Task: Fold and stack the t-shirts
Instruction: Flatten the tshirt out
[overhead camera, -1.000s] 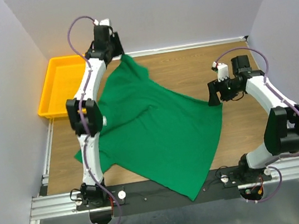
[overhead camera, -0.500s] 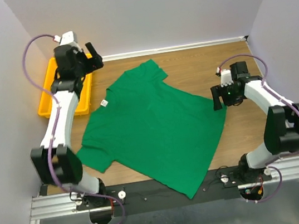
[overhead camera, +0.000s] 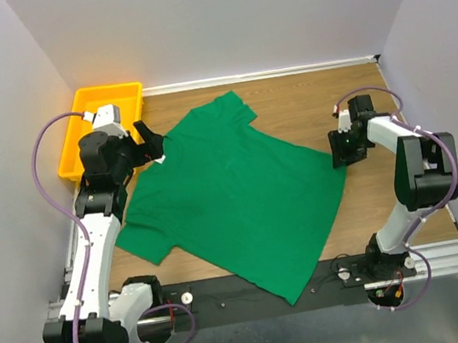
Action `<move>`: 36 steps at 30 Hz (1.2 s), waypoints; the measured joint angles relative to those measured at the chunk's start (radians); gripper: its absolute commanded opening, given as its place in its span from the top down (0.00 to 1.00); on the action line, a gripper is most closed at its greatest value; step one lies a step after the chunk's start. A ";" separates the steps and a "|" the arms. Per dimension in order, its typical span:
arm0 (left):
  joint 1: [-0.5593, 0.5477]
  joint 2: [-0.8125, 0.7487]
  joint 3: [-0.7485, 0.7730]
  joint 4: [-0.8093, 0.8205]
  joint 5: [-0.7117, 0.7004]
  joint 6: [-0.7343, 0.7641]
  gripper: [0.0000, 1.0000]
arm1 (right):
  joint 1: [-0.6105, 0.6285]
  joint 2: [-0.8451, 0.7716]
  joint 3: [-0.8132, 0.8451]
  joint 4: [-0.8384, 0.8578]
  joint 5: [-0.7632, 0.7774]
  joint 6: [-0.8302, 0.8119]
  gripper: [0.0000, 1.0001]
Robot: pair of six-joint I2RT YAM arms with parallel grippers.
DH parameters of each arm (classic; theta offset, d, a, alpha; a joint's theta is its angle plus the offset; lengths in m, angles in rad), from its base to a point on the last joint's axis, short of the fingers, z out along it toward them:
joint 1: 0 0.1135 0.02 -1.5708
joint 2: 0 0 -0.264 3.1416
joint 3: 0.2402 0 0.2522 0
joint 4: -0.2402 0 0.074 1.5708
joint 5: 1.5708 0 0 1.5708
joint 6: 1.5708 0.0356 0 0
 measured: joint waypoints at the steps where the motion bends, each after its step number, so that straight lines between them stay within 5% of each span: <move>1: 0.000 -0.024 -0.007 -0.006 0.000 0.000 0.02 | 0.000 0.011 0.010 0.004 -0.008 0.002 0.55; 5: 0.004 -0.089 -0.008 -0.016 0.000 -0.002 0.02 | -0.005 0.050 0.043 0.026 -0.031 0.012 0.99; 12: 0.005 -0.129 -0.008 -0.030 0.034 -0.013 0.02 | -0.065 0.163 0.228 0.095 0.142 -0.032 0.99; 14: 0.005 -0.129 -0.010 -0.029 0.046 -0.017 0.01 | -0.111 0.219 0.355 0.150 0.218 -0.041 0.54; 17: 0.005 -0.129 -0.031 -0.006 0.072 -0.031 0.02 | -0.172 0.246 0.500 0.260 0.278 -0.043 0.00; 20: 0.006 -0.123 -0.078 0.031 0.114 -0.060 0.02 | -0.190 0.203 0.499 0.289 0.245 -0.060 0.00; 27: -0.030 -0.019 -0.235 0.075 0.218 -0.137 0.05 | -0.169 -0.116 0.051 0.118 -0.195 -0.296 0.00; 31: -0.216 0.137 -0.241 0.098 0.222 -0.189 0.07 | -0.145 -0.237 -0.084 -0.037 -0.427 -0.462 0.00; 36: -0.427 0.426 -0.147 0.146 0.196 -0.293 0.07 | -0.080 -0.275 -0.133 -0.090 -0.569 -0.480 0.00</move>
